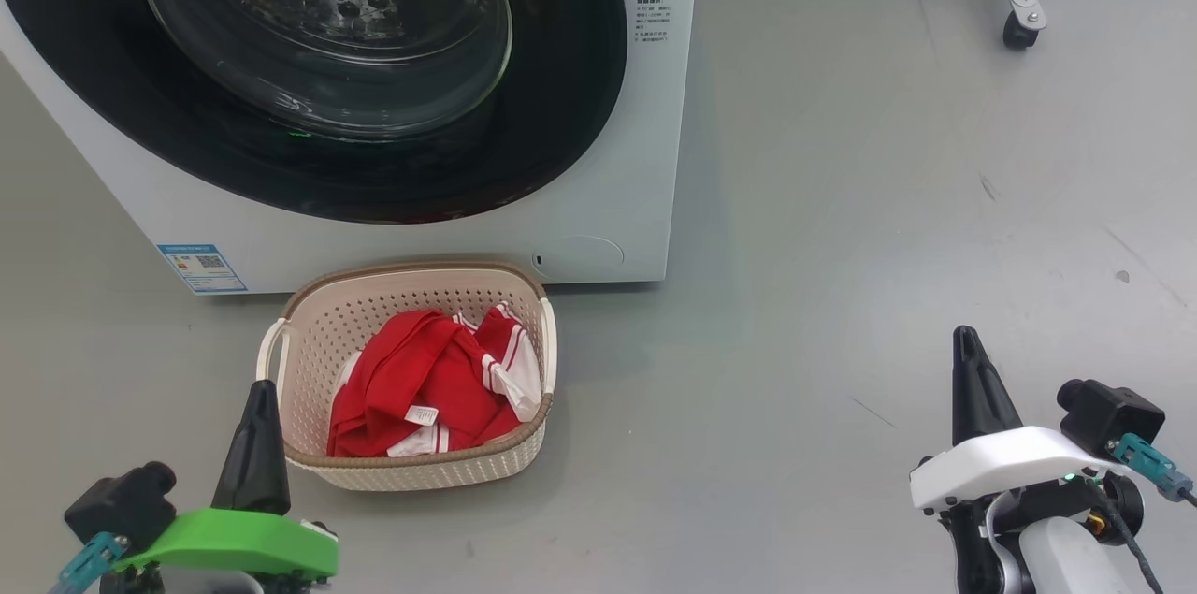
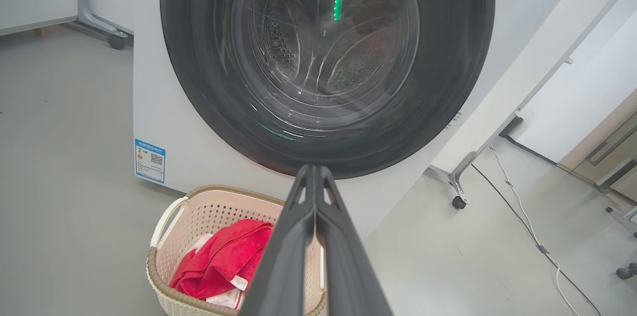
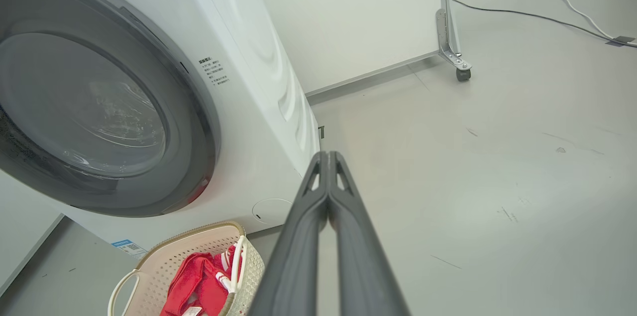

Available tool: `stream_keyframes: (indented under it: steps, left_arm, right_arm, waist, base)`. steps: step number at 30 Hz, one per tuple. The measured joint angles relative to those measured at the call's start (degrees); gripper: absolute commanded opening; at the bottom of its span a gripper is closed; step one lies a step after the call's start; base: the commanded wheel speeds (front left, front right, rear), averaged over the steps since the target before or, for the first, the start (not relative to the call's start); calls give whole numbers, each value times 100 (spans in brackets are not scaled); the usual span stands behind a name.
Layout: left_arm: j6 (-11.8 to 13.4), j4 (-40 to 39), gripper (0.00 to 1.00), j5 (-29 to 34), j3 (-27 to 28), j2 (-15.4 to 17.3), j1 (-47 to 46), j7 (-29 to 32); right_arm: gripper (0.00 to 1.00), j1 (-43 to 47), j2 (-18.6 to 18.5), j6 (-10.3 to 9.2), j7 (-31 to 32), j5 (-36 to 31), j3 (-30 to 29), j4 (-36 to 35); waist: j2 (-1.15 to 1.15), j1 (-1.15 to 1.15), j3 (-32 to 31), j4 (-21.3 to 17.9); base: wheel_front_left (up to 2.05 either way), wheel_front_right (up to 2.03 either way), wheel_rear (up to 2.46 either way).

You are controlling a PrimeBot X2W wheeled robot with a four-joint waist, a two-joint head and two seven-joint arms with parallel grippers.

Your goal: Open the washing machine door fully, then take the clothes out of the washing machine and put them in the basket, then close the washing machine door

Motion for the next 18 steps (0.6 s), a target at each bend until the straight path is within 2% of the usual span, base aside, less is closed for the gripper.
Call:
stream_keyframes:
  steps: [18]
  left_arm:
    - [0,12,0,-1252,122,4,-1,372]
  right_arm:
    - [0,-1,15,60,382,1256,-293,-1]
  waist:
    - [0,0,-88,45]
  base:
    - [0,0,0]
